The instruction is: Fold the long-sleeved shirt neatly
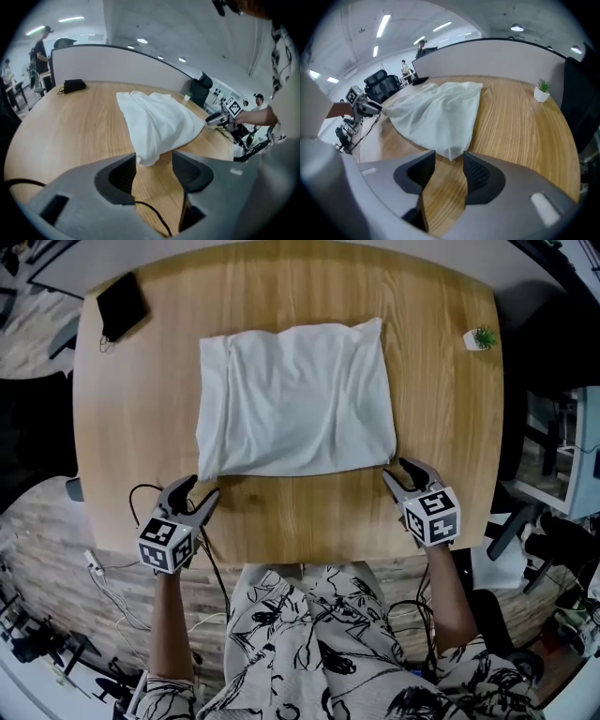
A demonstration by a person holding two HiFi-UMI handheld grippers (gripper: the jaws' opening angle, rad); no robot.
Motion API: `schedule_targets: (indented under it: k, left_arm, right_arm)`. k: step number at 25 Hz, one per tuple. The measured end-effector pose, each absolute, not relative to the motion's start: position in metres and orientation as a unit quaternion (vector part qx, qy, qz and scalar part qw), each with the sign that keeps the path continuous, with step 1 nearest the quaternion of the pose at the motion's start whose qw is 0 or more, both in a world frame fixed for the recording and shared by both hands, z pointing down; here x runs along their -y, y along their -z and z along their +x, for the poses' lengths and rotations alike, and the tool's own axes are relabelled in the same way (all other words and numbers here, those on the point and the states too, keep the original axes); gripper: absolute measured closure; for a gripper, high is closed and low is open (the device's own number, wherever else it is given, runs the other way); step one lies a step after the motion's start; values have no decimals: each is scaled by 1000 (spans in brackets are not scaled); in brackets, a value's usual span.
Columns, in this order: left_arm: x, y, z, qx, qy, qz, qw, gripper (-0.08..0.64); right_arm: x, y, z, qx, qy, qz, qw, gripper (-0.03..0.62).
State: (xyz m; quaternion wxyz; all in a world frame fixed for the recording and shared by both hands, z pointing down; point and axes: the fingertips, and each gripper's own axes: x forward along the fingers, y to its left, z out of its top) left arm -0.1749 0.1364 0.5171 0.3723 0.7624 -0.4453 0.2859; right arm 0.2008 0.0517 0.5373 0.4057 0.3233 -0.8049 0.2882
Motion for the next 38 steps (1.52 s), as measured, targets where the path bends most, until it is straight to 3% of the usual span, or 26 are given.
schedule_targets:
  k: [2, 5, 12, 13, 15, 17, 21, 35, 38]
  left_arm:
    - [-128, -495, -189, 465, -244, 759, 384, 305]
    - [-91, -481, -214, 494, -190, 748, 401, 311]
    - [-29, -525, -196, 420, -218, 751, 461, 344]
    - [-27, -530, -191, 412, -224, 752, 463, 354]
    - [-26, -534, -185, 407, -232, 755, 458, 440]
    - [-25, -534, -185, 415, -237, 754, 451, 526]
    - [-29, -532, -203, 471, -234, 728, 440, 532]
    - [-36, -536, -206, 530, -223, 694, 433, 522]
    - [-30, -512, -210, 525, -205, 720, 405, 334]
  right_arm:
    - [-37, -513, 203, 820, -305, 332, 353, 359]
    - [4, -501, 205, 827, -327, 348, 297, 355]
    - [47, -543, 175, 816, -374, 290, 331, 349]
    - [49, -546, 173, 815, -373, 287, 337, 379]
    - [51, -548, 173, 814, -367, 291, 343, 566]
    - [51, -550, 175, 809, -367, 299, 348, 578]
    - [50, -554, 200, 788, -361, 342, 363, 580]
    - [41, -561, 218, 750, -374, 392, 380, 580]
    - [54, -541, 216, 773, -352, 390, 356, 485]
